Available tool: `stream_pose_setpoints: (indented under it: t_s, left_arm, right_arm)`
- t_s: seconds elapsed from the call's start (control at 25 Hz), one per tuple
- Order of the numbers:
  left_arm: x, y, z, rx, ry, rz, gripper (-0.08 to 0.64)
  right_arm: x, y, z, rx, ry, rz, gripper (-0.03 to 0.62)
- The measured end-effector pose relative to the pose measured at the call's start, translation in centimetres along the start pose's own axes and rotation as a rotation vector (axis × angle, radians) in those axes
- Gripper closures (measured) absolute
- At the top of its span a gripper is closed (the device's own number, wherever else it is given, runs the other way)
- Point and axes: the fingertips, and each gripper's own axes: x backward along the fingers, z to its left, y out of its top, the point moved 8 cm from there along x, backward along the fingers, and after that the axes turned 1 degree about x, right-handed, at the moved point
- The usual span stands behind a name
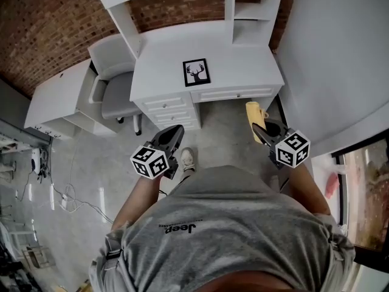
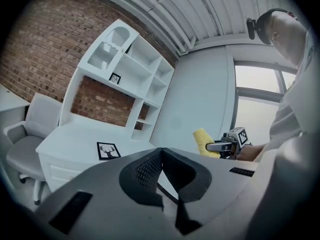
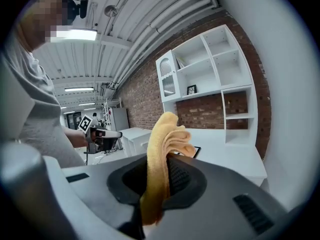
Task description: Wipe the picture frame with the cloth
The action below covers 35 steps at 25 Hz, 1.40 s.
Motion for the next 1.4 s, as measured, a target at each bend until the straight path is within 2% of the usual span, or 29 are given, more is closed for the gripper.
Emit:
stream_pose_setpoints:
  t_s: [0.16, 0.36, 0.52, 0.68, 0.84, 1.0, 1.16, 1.32, 1.4]
  left_arm:
    - [-4.1, 3.0, 9.2, -0.029, -0.058, 0.001, 0.541]
    - [-10.0, 9.6, 20.2, -0.049, -0.134, 0.038, 0.541]
    - [-14.2, 14.0, 26.9, -0.082, -0.173, 0.068, 0.541]
    - [-17.9, 16.2, 31.6, -0.056, -0.183, 0.089, 0.541]
    - [-21.5, 16.6, 34.0, -0.017, -0.187, 0.125, 0.541]
    - [-25.5, 15.4, 34.3, -0.004, -0.149, 0.177, 0.541]
    - [-29.5, 13.5, 33.5, -0.021, -0.044, 0.209, 0.541]
    - [-31.3, 12.1, 32.0, 0.057, 0.097, 0.200, 0.541]
    - [-31.5, 11.6, 31.1, 0.084, 0.139, 0.215, 0.541]
  right_arm:
    - [-8.3, 2.7, -3.3, -0.002, -0.054, -0.021, 0.535]
    - [-18.7, 7.2, -7.7, -0.051, -0.113, -0.020, 0.535]
    - [-25.4, 10.7, -11.3, -0.058, -0.144, -0.002, 0.535]
    - [-30.0, 12.8, -14.9, -0.077, -0.154, 0.027, 0.535]
    - [-32.6, 13.8, -18.8, -0.096, -0.154, 0.066, 0.535]
    - [-33.7, 13.3, -23.2, -0.100, -0.109, 0.086, 0.535]
    - [-34.3, 11.6, -28.2, -0.084, -0.012, 0.097, 0.535]
    - [-35.1, 10.4, -32.1, -0.108, 0.107, 0.119, 0.535]
    - [-35.7, 10.4, -33.0, -0.092, 0.170, 0.141, 0.535]
